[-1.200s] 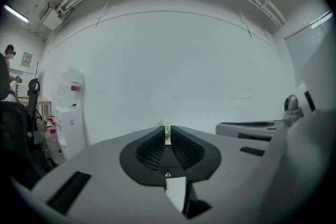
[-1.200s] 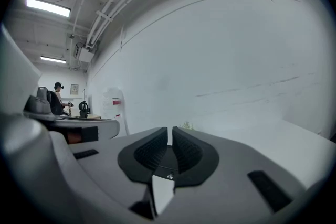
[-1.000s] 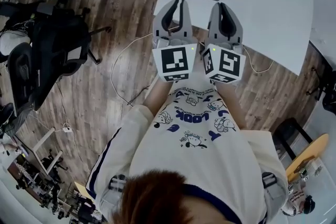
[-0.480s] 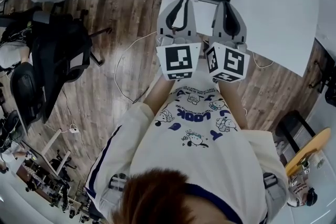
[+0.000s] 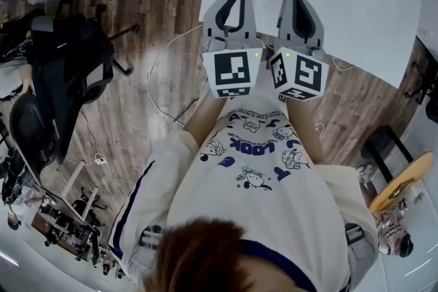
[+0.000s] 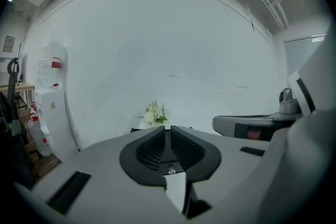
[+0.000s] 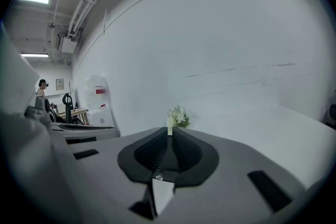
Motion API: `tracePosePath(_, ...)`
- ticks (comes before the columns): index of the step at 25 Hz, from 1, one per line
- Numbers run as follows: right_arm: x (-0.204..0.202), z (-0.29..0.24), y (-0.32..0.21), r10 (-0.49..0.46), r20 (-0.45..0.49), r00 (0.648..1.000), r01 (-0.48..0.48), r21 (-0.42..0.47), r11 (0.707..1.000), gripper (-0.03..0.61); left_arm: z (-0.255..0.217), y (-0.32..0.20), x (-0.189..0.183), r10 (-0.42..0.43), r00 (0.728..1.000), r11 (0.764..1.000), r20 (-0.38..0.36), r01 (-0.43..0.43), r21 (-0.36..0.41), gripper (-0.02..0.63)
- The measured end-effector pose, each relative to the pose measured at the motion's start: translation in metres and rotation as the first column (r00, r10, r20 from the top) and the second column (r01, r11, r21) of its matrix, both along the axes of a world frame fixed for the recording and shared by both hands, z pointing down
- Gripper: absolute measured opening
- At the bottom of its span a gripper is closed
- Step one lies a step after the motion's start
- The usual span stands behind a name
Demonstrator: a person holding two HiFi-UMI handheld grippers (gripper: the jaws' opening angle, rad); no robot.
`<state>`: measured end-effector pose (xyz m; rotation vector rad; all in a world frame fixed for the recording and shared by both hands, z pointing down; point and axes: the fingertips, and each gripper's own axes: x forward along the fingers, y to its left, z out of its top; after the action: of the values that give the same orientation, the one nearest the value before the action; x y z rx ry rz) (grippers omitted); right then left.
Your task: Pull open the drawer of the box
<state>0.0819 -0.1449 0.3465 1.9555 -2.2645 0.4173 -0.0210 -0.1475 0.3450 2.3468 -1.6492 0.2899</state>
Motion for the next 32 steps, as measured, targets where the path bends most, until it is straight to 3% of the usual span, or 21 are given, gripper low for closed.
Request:
tracePosePath(18, 0.004, 0.048, -0.007, -0.062, 0.003, 0.998, 0.062, -0.097, 0.993, 0.044, 0.067, -0.013, 0.016, -0.007, 1.000, 0.990, 0.026, 0.011, -0.142, 0.043)
tracePosePath(32, 0.014, 0.075, -0.006, -0.061, -0.001, 0.998, 0.061, -0.146, 0.987, 0.044, 0.129, -0.019, 0.031, 0.017, 0.999, 0.962, 0.034, -0.007, -0.273, 0.072)
